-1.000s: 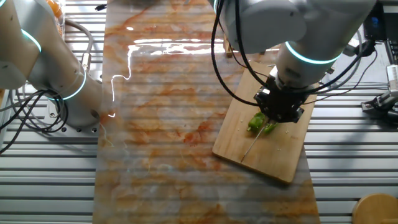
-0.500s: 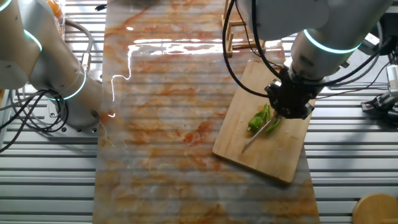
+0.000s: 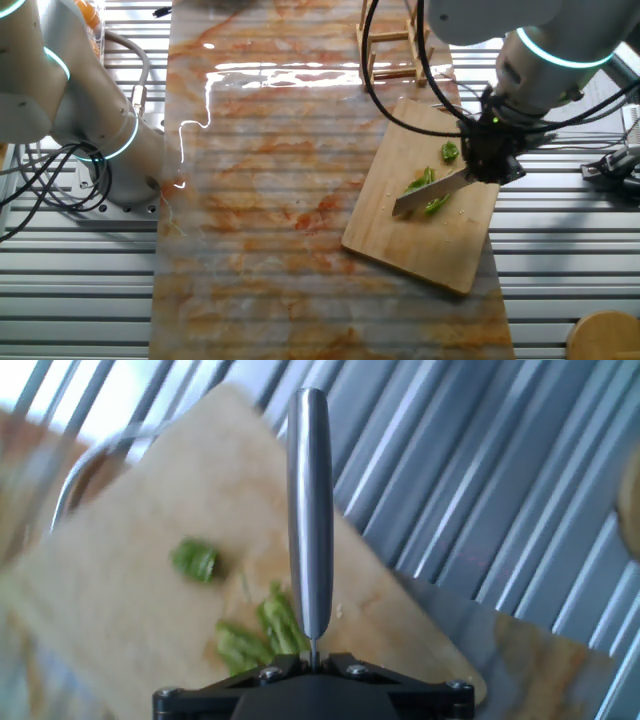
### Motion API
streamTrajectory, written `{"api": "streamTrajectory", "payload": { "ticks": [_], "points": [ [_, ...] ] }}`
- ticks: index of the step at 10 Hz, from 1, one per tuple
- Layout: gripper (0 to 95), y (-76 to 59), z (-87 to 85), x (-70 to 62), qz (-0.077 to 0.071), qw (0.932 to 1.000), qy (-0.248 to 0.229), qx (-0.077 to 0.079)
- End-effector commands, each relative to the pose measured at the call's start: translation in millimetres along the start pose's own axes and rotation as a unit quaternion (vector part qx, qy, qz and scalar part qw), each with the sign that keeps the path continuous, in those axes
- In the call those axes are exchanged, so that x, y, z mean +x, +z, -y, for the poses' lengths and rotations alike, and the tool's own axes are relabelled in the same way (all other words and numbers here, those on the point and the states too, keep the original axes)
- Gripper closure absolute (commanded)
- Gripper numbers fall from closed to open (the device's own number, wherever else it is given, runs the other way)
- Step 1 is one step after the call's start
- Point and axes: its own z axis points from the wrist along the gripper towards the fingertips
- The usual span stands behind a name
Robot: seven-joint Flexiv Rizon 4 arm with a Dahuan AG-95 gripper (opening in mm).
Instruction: Chop the chili peppers
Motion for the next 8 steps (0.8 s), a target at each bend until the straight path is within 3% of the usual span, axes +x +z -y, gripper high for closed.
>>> {"api": "streamTrajectory", "payload": {
  "ticks": [1, 3, 5, 8],
  "points": [
    [95.0, -8.6, 2.5, -19.8, 0.012, 0.9911, 0.132, -0.006],
    [95.0, -2.8, 5.2, -23.5, 0.024, 0.9778, 0.207, -0.021],
    [95.0, 4.3, 9.3, -25.8, 0.023, 0.9638, 0.264, -0.033],
    [95.0, 7.9, 7.7, -27.5, 0.029, 0.9495, 0.308, -0.051]
  ]
}}
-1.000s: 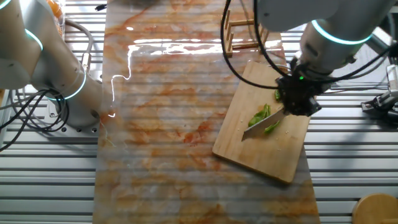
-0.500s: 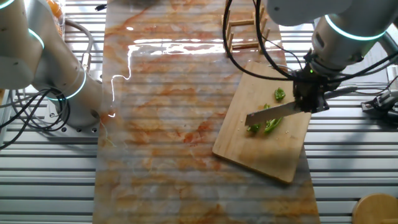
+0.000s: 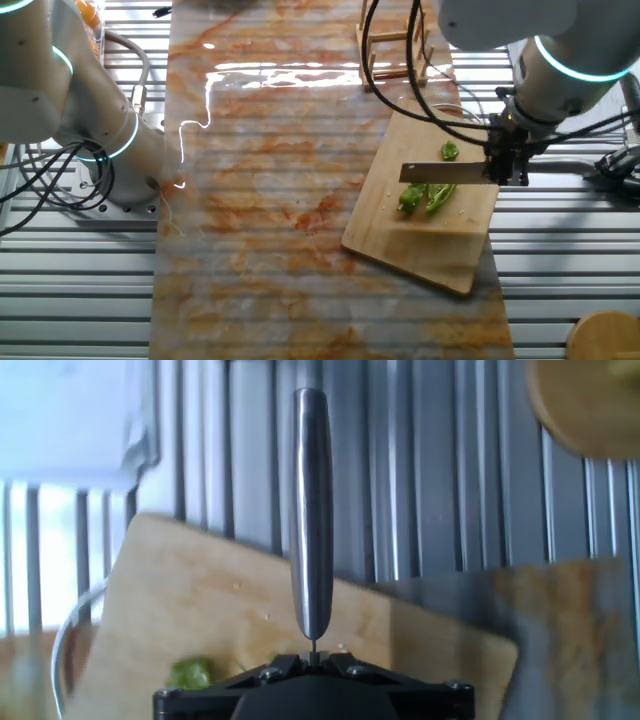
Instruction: Chop the chili peppers
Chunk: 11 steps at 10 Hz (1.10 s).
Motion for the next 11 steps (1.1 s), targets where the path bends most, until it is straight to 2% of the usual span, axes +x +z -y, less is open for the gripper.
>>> {"api": "streamTrajectory", "payload": {
  "ticks": [1, 4, 6, 8, 9, 11],
  "points": [
    [95.0, 9.3, -0.5, 0.3, 0.003, 0.9973, 0.071, -0.018],
    [95.0, 26.3, 3.4, 5.8, -0.002, 0.9974, 0.069, -0.017],
    [95.0, 28.6, -0.2, 4.9, -0.002, 0.9973, 0.071, -0.02],
    [95.0, 29.4, -8.5, 3.9, -0.01, 0.9973, 0.071, -0.017],
    [95.0, 35.3, -13.1, 4.6, -0.013, 0.9973, 0.071, -0.012],
    [95.0, 42.2, -10.3, 11.4, -0.013, 0.9973, 0.071, -0.011]
  ]
}}
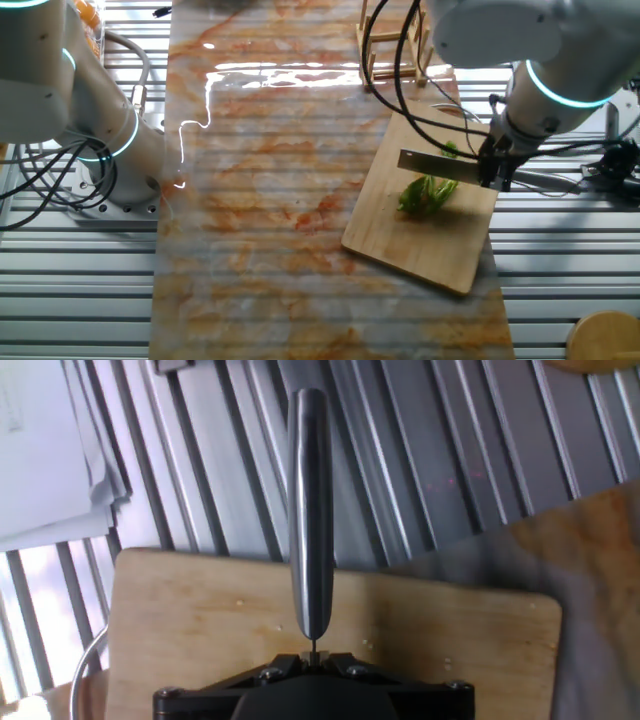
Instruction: Chop the chili peppers
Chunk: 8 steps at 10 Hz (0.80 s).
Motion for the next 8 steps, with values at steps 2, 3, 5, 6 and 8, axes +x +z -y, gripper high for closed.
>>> {"api": "streamTrajectory", "payload": {
  "ticks": [2, 3, 5, 6, 8],
  "points": [
    [95.0, 0.9, 5.6, 9.9, 0.003, 1.0, -0.001, -0.001],
    [95.0, 2.1, 6.0, 10.4, 0.002, 1.0, -0.001, -0.001],
    [95.0, 1.0, 6.2, 12.4, -0.003, 1.0, -0.001, -0.004],
    [95.0, 0.3, 6.3, 12.9, -0.005, 1.0, -0.002, -0.003],
    [95.0, 5.1, 8.6, 14.6, -0.011, 0.9999, -0.004, -0.002]
  ]
}}
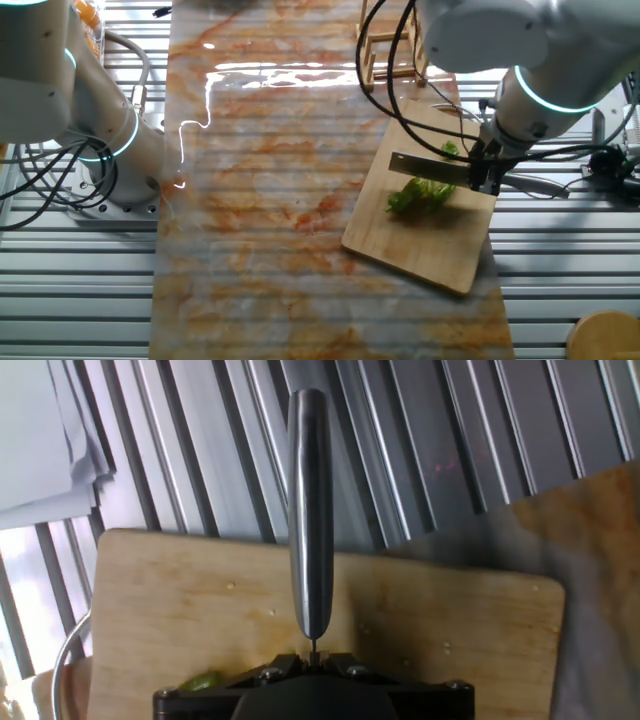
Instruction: Chop the chili peppers
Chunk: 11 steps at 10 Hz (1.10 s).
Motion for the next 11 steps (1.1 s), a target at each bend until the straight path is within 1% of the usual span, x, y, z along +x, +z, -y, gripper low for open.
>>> {"api": "streamTrajectory", "payload": {
  "ticks": [1, 2, 4, 5, 6, 8, 9, 10, 11],
  "points": [
    [95.0, 5.6, 2.4, 2.2, -0.001, 1.0, -0.002, -0.001],
    [95.0, 16.3, 6.0, 6.4, 0.002, 1.0, -0.003, -0.006],
    [95.0, 26.3, 4.8, 7.3, 0.003, 1.0, -0.003, -0.008],
    [95.0, 28.5, 4.1, 6.1, 0.004, 1.0, -0.004, -0.006],
    [95.0, 29.7, 4.3, 4.4, 0.004, 1.0, -0.006, -0.004],
    [95.0, 30.2, 5.1, 2.7, 0.003, 1.0, -0.006, -0.006],
    [95.0, 27.8, 4.5, 3.7, 0.001, 0.9999, -0.006, -0.011],
    [95.0, 21.4, 3.1, 8.1, -0.002, 0.9999, -0.008, -0.014],
    [95.0, 22.0, 3.5, 13.6, -0.001, 0.9998, -0.011, -0.014]
  ]
}}
